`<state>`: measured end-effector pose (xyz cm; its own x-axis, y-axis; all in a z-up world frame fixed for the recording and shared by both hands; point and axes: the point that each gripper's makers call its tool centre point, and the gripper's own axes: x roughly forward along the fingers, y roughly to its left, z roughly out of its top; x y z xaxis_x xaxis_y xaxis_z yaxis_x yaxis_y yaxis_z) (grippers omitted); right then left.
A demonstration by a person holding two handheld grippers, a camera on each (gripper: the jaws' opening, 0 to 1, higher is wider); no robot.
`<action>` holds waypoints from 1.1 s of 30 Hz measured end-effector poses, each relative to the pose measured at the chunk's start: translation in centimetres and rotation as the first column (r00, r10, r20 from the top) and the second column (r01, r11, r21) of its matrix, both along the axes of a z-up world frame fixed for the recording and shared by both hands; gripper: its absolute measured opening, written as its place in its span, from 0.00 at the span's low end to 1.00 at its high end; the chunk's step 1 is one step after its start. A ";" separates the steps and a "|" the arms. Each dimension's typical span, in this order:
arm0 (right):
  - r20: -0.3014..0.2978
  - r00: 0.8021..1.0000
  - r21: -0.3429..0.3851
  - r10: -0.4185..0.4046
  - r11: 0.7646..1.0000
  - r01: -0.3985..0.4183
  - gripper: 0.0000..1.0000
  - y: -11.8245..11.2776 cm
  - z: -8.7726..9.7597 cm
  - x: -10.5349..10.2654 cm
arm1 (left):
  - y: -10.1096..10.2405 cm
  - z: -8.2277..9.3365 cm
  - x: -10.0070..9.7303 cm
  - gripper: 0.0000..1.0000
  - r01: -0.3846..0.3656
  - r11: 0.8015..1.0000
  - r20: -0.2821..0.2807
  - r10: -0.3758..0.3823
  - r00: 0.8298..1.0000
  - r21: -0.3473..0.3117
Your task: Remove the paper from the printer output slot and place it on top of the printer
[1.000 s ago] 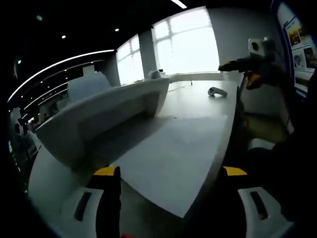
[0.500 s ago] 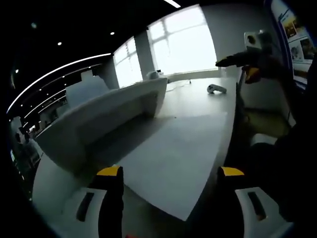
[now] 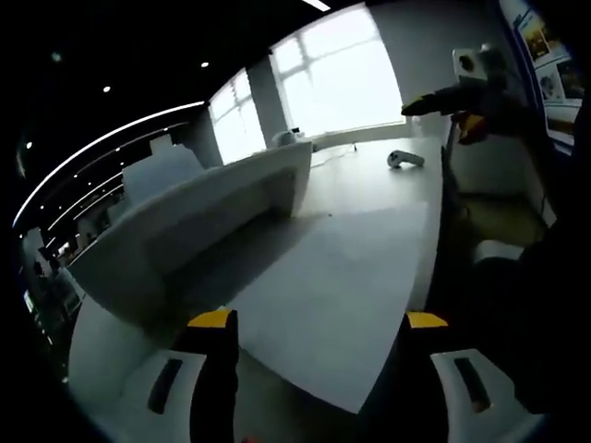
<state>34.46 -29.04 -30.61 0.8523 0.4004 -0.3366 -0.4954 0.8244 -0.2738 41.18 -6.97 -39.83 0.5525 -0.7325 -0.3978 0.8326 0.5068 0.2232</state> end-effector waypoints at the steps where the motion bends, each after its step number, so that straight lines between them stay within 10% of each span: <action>1: -0.001 1.000 0.001 0.001 1.000 -0.001 0.82 0.0 0.0 0.0 | 0.0 0.0 0.0 0.73 -0.002 1.000 0.001 0.002 1.000 0.001; 33: -0.002 1.000 0.000 0.002 1.000 -0.002 0.82 0.1 -0.2 -0.1 | -0.5 0.0 -0.1 0.62 0.040 0.999 0.015 -0.041 0.999 0.009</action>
<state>34.38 -28.94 -30.80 0.8510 0.4018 -0.3380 -0.4972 0.8237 -0.2726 41.05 -7.51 -39.83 0.5285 -0.7510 -0.3959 0.8489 0.4708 0.2402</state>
